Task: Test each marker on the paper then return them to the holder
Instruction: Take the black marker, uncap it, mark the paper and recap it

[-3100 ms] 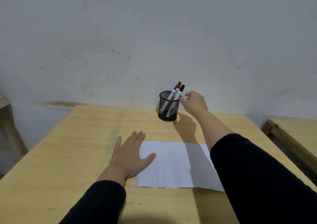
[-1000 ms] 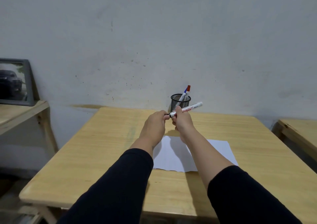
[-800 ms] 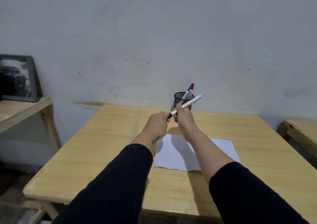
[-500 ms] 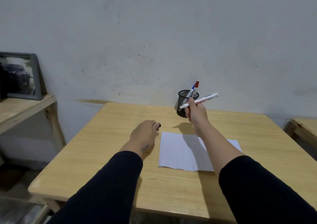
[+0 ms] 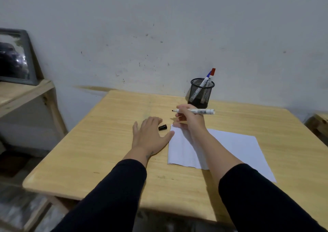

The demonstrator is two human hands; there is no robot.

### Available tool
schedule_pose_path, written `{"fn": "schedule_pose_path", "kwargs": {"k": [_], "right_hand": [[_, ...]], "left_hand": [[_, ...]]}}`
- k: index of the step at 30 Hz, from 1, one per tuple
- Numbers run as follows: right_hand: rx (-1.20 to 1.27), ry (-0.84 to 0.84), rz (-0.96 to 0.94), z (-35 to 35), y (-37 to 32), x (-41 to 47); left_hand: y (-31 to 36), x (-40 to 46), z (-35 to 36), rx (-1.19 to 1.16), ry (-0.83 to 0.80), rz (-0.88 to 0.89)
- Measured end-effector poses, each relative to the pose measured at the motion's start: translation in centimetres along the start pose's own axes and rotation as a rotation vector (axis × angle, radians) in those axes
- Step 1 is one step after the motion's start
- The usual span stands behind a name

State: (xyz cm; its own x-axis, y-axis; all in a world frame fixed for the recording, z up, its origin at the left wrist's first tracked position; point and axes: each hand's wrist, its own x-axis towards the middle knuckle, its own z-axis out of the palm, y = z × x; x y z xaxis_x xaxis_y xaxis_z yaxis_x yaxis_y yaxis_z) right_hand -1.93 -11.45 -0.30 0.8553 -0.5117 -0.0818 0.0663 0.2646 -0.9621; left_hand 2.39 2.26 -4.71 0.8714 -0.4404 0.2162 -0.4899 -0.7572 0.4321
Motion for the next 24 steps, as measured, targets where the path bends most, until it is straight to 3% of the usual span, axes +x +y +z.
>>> {"fn": "schedule_pose_path", "kwargs": {"k": [5,13,17,24], "right_hand": [[-0.028,0.041,-0.019,0.3,1.3,0.9],[-0.417,0.232,-0.171,0.7,2.0,1.6],[-0.34,0.234,-0.154,0.7,2.3,1.6],[-0.307,0.208,-0.13,0.6,2.5,1.6]], "left_hand": [[0.0,0.3,0.0,0.028,-0.013,0.013],[-0.1,0.6,0.1,0.101,-0.097,0.012],[-0.1,0.7,0.1,0.201,-0.204,0.016],[-0.1,0.6,0.0,0.228,-0.217,0.029]]}}
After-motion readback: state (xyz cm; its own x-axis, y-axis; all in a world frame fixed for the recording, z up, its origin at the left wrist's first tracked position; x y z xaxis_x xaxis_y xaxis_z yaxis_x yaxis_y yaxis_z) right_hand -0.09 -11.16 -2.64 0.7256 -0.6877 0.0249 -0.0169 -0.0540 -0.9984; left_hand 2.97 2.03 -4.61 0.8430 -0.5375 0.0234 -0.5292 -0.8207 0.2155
